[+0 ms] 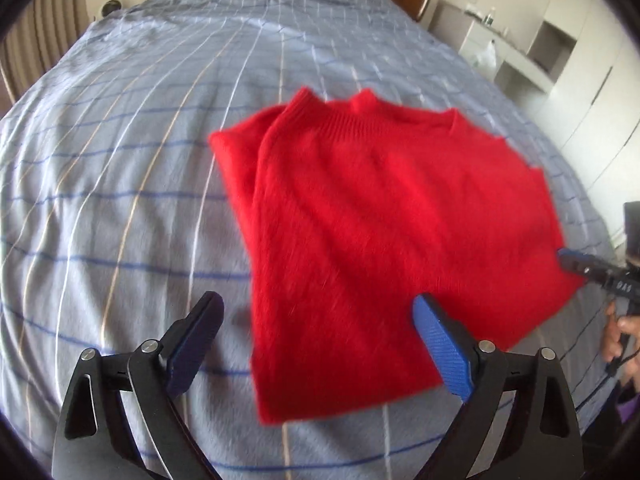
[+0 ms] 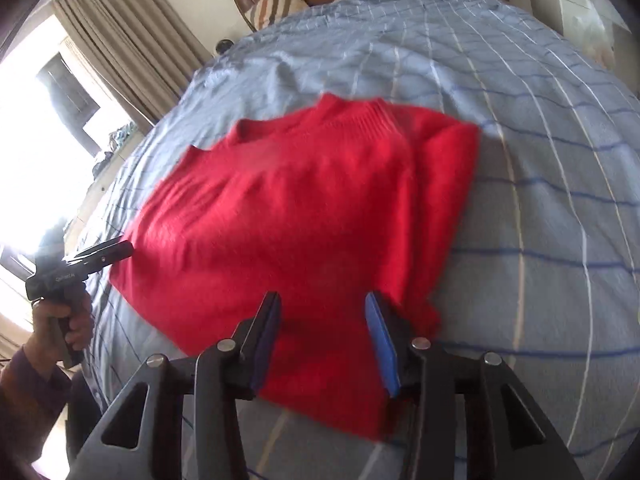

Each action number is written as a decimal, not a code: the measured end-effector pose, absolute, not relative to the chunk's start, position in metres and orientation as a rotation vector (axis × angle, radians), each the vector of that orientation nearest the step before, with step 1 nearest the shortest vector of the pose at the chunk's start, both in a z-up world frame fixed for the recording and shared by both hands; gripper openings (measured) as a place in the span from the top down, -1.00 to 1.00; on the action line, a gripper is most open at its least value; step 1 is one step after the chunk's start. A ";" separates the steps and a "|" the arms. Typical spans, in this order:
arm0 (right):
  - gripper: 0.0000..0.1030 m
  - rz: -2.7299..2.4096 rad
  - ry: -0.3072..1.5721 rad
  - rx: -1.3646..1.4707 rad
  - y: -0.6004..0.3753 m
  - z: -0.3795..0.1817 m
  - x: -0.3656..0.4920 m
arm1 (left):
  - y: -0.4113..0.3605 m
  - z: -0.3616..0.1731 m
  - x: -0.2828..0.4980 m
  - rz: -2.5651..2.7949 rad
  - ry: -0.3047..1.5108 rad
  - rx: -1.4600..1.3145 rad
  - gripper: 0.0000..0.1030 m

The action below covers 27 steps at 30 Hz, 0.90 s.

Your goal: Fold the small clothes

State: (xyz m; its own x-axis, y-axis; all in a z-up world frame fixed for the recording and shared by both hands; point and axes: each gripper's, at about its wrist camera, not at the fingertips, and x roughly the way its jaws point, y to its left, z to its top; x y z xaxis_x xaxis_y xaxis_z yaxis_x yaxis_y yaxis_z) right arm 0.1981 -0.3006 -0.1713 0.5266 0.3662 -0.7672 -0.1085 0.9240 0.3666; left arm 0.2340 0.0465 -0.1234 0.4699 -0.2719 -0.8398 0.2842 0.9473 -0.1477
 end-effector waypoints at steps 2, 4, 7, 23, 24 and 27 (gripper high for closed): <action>0.21 0.205 0.950 0.291 -0.313 -0.162 0.169 | 0.061 -0.117 0.211 -0.343 1.004 -0.034 -0.76; -0.01 0.095 0.911 0.242 -0.315 -0.145 0.141 | 0.070 -0.104 0.186 -0.347 0.959 -0.081 -0.85; -0.32 0.042 0.819 0.182 -0.301 -0.123 0.105 | 0.065 -0.090 0.153 -0.343 0.885 -0.081 -0.91; -0.32 -0.145 0.798 -0.039 -0.253 -0.112 0.063 | 0.032 -0.137 0.098 -0.226 0.893 0.116 -0.93; -0.32 -0.154 0.802 -0.045 -0.254 -0.113 0.063 | 0.031 -0.138 0.097 -0.223 0.893 0.122 -0.93; -0.32 -0.171 0.815 -0.053 -0.255 -0.117 0.063 | 0.030 -0.141 0.096 -0.212 0.894 0.123 -0.96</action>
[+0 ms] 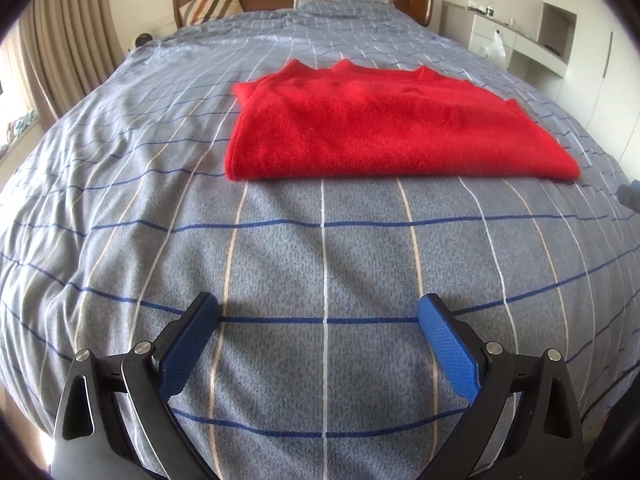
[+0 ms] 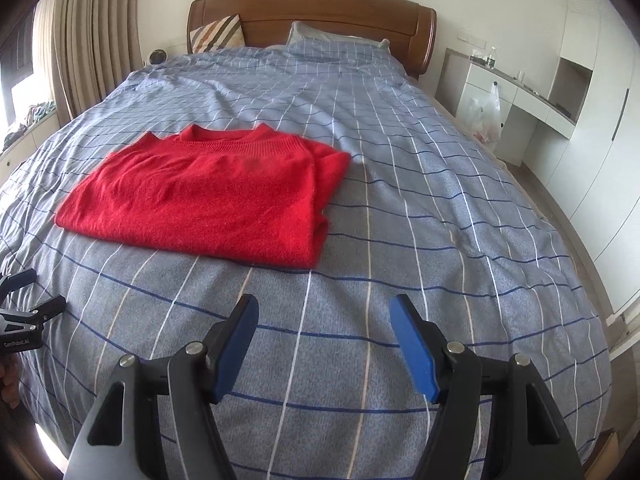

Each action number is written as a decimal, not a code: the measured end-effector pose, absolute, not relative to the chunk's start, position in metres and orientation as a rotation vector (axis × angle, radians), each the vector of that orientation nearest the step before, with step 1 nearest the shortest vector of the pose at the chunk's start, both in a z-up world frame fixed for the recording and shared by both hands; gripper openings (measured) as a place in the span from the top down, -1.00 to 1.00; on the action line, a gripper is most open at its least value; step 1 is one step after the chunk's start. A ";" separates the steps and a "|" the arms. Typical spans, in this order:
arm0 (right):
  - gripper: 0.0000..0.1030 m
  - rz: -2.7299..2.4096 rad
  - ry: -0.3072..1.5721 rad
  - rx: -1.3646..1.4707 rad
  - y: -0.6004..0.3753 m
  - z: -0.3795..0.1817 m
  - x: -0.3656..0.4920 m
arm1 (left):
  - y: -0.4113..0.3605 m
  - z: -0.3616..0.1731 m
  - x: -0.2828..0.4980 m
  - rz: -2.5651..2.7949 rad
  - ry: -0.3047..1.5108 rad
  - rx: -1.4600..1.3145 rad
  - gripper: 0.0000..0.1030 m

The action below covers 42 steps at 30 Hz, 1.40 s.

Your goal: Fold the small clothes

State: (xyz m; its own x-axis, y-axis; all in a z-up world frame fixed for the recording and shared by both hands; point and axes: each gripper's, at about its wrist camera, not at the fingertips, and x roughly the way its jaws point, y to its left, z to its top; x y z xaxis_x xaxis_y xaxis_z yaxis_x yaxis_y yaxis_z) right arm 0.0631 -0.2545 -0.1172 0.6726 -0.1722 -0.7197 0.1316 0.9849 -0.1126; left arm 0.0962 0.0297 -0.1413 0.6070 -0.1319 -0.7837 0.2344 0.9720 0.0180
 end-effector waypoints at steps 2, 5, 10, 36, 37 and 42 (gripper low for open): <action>-0.32 -0.177 0.821 -0.055 -0.255 -0.119 0.062 | 0.030 -0.143 0.096 -0.207 0.896 0.112 -0.97; -0.32 -0.186 0.830 -0.063 -0.256 -0.120 0.062 | 0.031 -0.144 0.095 -0.200 0.893 0.103 -0.99; -0.32 -0.177 0.836 -0.047 -0.260 -0.124 0.062 | 0.033 -0.140 0.093 -0.200 0.901 0.090 -0.97; 0.80 0.120 0.887 0.498 -0.291 -0.117 0.256 | 0.090 -0.132 0.080 -0.138 0.724 -0.011 -0.98; 0.80 0.155 0.885 0.501 -0.277 -0.106 0.260 | 0.095 -0.132 0.082 -0.125 0.722 -0.027 -0.98; 0.80 0.320 0.902 0.472 -0.185 -0.073 0.291 | 0.130 -0.131 0.087 -0.032 0.707 -0.137 -0.98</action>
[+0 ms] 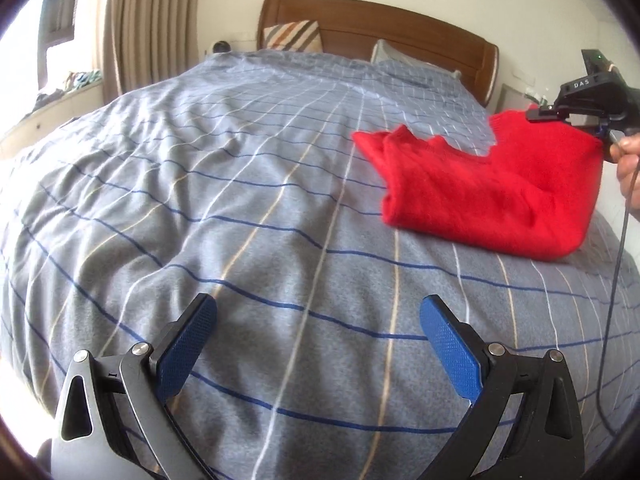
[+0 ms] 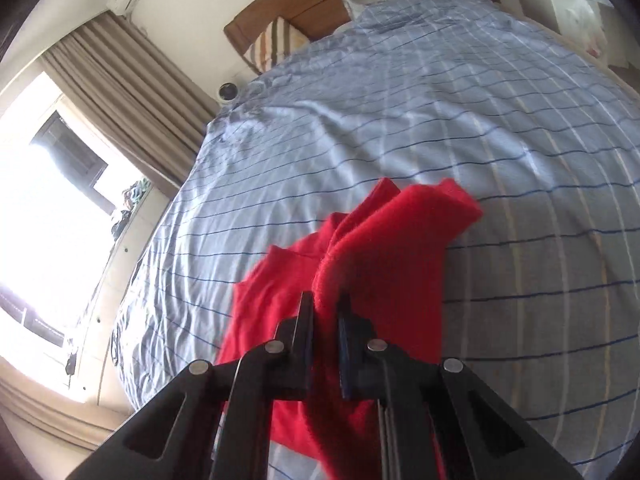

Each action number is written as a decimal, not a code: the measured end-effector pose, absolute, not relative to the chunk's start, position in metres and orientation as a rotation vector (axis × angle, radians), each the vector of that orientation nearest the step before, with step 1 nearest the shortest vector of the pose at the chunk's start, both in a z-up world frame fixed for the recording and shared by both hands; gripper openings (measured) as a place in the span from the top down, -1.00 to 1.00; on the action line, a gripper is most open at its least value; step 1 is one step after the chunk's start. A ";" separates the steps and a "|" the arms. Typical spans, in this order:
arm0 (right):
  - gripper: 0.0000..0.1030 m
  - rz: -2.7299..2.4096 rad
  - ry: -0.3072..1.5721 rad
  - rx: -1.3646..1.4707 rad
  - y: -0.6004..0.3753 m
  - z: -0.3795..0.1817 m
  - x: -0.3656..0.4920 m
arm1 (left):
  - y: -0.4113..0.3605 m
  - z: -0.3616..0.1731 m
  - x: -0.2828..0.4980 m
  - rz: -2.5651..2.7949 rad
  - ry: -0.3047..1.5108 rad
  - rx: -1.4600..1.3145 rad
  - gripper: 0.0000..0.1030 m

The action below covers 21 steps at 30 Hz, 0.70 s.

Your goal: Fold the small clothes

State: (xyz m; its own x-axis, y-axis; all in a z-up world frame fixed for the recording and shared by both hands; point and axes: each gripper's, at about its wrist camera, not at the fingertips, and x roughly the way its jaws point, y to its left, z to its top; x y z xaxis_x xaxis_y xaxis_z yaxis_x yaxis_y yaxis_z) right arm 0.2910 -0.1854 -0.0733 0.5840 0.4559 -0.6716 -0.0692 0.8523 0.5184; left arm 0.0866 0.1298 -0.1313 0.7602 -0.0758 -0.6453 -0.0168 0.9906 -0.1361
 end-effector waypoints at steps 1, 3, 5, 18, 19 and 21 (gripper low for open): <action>0.80 0.347 0.910 0.466 -0.166 -0.074 0.296 | 0.137 -0.131 0.087 -0.016 0.704 -0.162 -0.98; 0.80 0.391 0.924 0.449 -0.128 -0.079 0.307 | 0.151 -0.131 0.087 0.010 0.700 -0.211 -0.98; 0.80 0.414 0.940 0.439 -0.095 -0.089 0.314 | 0.161 -0.133 0.086 0.029 0.702 -0.244 -0.98; 0.25 0.649 0.931 0.576 -0.084 -0.111 0.286 | 0.172 -0.136 0.090 0.053 0.701 -0.275 -0.98; 0.18 0.597 0.903 0.497 -0.094 -0.102 0.277 | 0.172 -0.137 0.090 0.054 0.700 -0.277 -0.98; 0.18 0.496 0.867 0.304 -0.104 -0.094 0.257 | 0.170 -0.137 0.091 0.056 0.701 -0.271 -0.98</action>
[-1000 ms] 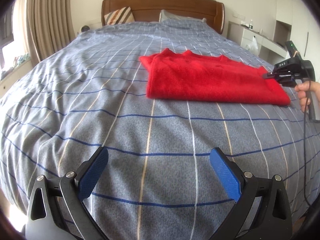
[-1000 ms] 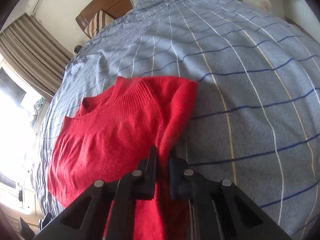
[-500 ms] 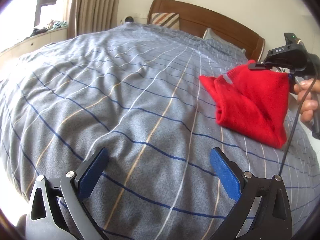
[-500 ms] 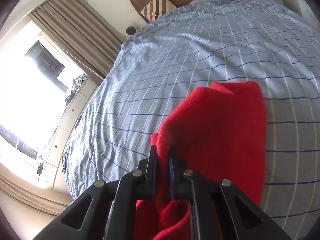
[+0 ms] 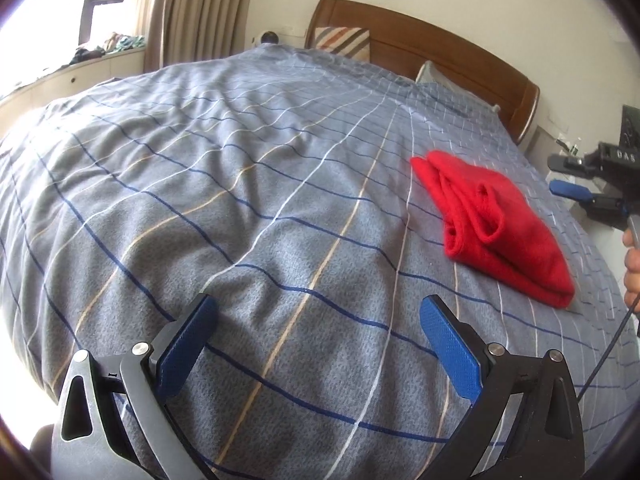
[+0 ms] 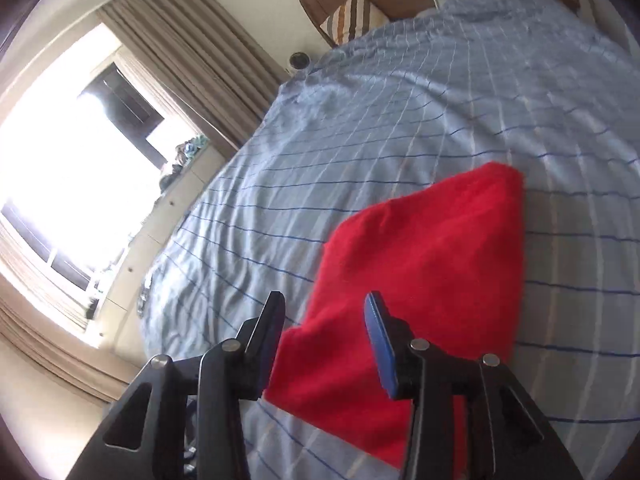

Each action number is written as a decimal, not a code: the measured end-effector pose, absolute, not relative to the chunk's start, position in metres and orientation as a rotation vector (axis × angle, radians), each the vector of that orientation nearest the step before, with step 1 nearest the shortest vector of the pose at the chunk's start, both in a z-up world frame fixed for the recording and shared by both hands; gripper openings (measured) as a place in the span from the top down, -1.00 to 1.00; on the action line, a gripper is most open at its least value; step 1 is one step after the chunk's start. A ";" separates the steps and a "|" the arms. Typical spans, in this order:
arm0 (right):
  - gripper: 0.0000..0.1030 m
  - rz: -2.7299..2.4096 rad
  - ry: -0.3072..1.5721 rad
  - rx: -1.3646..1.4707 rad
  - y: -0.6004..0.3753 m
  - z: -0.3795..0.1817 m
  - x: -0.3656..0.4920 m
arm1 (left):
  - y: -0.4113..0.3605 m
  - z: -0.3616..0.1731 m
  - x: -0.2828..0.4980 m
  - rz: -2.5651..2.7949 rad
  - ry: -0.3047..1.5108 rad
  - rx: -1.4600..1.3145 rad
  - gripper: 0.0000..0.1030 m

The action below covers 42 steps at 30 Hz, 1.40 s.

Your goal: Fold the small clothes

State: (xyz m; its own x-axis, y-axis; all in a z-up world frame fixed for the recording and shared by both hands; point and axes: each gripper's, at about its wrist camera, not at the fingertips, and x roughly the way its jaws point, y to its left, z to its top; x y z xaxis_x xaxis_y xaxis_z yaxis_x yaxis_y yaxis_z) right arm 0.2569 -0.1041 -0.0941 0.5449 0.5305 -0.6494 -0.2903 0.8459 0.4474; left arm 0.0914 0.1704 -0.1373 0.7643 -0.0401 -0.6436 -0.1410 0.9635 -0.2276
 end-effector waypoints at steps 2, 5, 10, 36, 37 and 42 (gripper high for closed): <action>0.18 0.452 0.887 0.178 -0.105 -0.107 0.244 | 0.166 -0.138 0.093 0.051 0.704 -0.255 -0.98; 0.14 0.439 0.956 0.107 -0.095 -0.143 0.236 | 0.158 -0.140 0.093 0.046 0.707 -0.222 -0.98; -0.05 0.458 0.884 -0.013 -0.056 -0.162 0.214 | 0.155 -0.143 0.091 0.053 0.719 -0.190 -0.98; -0.32 0.388 0.883 0.456 -0.190 -0.143 0.241 | 0.063 -0.098 0.281 -0.310 0.978 -0.083 -0.97; -0.32 0.387 0.900 0.495 -0.195 -0.148 0.252 | 0.062 -0.104 0.289 -0.300 1.001 -0.068 -0.97; -0.32 0.431 0.975 0.690 -0.196 -0.180 0.300 | 0.071 -0.123 0.308 -0.337 1.091 -0.134 -0.97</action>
State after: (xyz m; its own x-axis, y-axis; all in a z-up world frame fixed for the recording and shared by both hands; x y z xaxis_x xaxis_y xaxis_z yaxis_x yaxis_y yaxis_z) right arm 0.2995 -0.1957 -0.1796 0.5039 0.6175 -0.6040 -0.0304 0.7115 0.7020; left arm 0.3077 0.0708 -0.1233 0.4172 -0.3326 -0.8458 0.2021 0.9413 -0.2705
